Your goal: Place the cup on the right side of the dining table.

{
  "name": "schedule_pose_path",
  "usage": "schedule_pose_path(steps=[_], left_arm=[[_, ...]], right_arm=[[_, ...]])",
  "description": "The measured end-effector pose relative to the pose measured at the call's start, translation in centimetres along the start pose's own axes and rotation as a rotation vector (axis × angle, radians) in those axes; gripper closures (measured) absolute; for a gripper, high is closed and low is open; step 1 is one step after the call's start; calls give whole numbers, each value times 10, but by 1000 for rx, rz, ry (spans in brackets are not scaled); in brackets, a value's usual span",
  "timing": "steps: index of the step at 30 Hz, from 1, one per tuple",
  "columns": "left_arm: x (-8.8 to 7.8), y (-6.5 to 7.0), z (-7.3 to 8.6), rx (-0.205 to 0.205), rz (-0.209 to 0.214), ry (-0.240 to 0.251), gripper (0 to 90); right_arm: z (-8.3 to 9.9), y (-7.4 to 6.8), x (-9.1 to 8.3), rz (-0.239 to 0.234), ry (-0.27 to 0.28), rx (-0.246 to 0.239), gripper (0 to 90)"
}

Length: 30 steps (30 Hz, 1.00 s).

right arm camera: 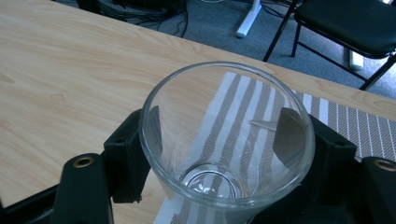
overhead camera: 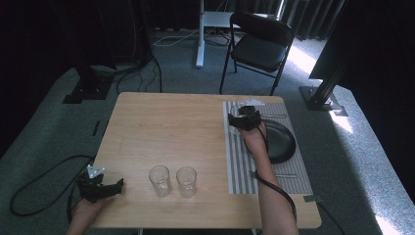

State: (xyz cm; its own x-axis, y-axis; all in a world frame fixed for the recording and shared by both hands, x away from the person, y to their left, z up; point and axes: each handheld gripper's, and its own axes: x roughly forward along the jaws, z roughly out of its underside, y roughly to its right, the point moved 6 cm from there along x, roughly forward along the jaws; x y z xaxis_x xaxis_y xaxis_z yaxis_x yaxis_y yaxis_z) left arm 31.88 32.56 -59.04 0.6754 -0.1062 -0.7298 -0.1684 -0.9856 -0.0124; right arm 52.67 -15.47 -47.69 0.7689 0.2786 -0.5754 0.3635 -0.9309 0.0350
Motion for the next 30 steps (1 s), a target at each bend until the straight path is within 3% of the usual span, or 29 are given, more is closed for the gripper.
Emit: schedule_pose_path(steps=[13,30], left_arm=[[0,0,0,0,0,0,6],[-1,0,1,3,0,-4,6]], right_arm=[[-6,15,18,37,-25,39,286],[-5,25,41,77,-73,43,286]])
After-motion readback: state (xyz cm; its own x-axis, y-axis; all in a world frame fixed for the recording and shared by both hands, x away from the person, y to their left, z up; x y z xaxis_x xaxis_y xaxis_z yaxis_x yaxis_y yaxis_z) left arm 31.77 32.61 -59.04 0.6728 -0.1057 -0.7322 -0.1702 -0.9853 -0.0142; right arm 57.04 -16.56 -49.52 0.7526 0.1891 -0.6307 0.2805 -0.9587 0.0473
